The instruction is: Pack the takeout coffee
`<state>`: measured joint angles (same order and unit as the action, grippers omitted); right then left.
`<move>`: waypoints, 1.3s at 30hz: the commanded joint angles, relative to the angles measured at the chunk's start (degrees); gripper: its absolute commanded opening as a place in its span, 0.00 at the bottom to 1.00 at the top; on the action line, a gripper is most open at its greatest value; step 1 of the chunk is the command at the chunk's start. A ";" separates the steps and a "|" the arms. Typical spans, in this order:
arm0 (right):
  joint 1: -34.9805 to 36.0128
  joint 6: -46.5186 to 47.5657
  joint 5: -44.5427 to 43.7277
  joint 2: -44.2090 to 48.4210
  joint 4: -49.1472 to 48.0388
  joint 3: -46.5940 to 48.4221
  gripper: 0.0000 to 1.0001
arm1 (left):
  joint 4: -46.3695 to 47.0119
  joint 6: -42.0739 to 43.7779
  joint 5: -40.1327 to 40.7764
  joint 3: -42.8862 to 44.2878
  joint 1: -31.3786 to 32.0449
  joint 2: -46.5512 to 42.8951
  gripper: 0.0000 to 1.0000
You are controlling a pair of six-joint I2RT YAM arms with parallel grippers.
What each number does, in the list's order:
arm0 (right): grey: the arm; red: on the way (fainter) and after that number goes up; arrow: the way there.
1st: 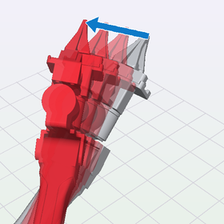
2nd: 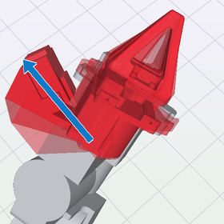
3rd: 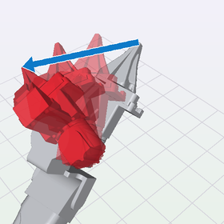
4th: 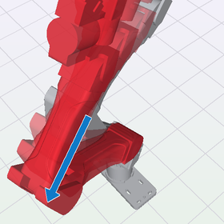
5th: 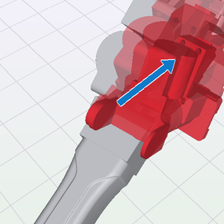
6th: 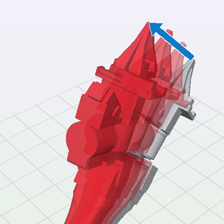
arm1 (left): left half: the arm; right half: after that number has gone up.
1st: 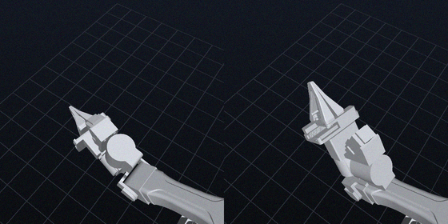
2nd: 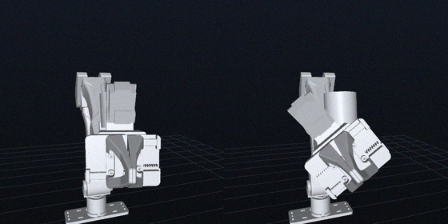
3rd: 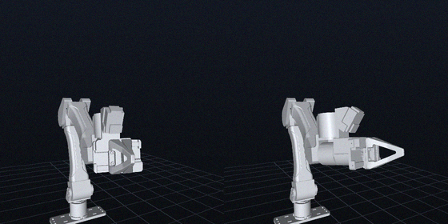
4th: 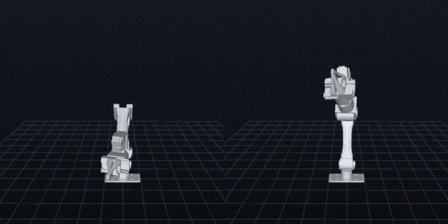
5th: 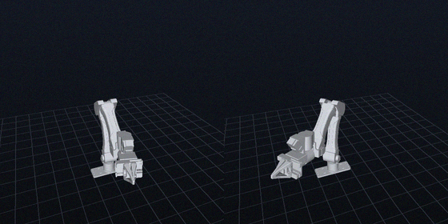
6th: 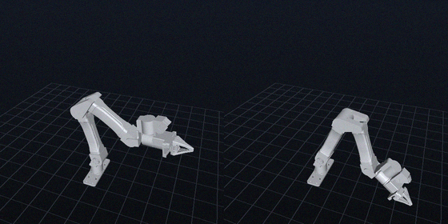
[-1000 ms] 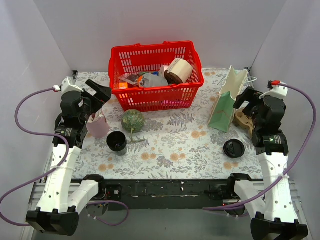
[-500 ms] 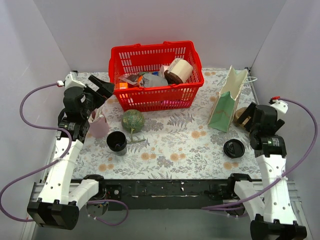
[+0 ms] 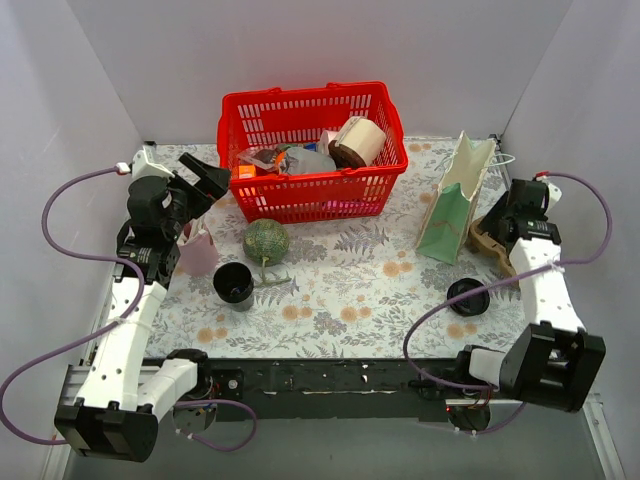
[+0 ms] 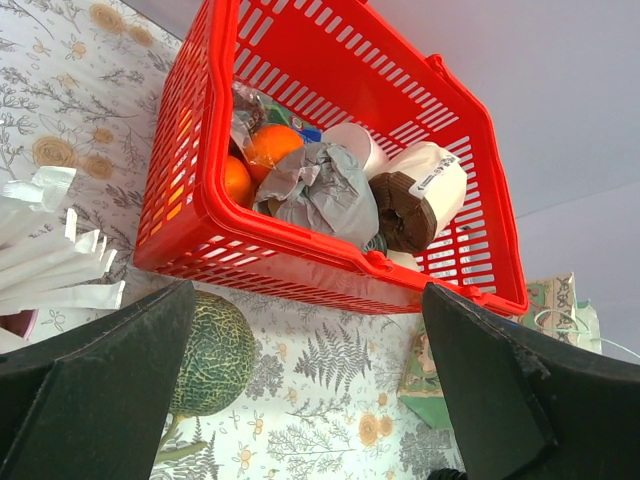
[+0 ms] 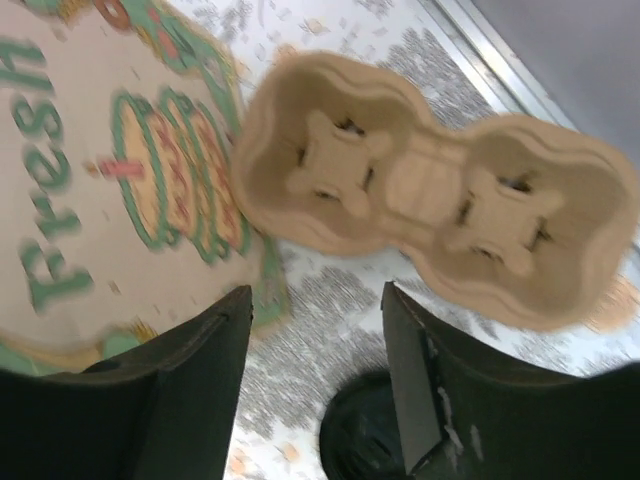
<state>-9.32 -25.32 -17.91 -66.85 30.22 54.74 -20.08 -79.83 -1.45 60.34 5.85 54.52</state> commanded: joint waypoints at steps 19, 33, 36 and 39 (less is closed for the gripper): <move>-1.84 -1.31 5.52 -27.89 -12.55 13.02 0.41 | 3.55 0.91 -1.10 -1.80 0.04 -1.70 0.98; -1.84 -1.84 5.78 -31.50 -13.70 14.08 0.39 | 3.64 0.64 -2.50 -1.54 0.04 -0.82 0.98; -1.84 -1.75 5.35 -31.85 -13.34 14.08 0.38 | 3.73 0.64 -2.94 -1.71 0.04 -0.91 0.98; -1.84 -2.10 5.17 -31.68 -13.17 13.81 0.36 | 3.81 0.64 -3.29 -1.63 0.04 -0.91 0.98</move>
<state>-10.92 -26.89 -11.64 -97.76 17.61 66.94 -17.47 -79.72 -3.51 58.50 5.85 54.00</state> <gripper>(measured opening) 0.374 0.981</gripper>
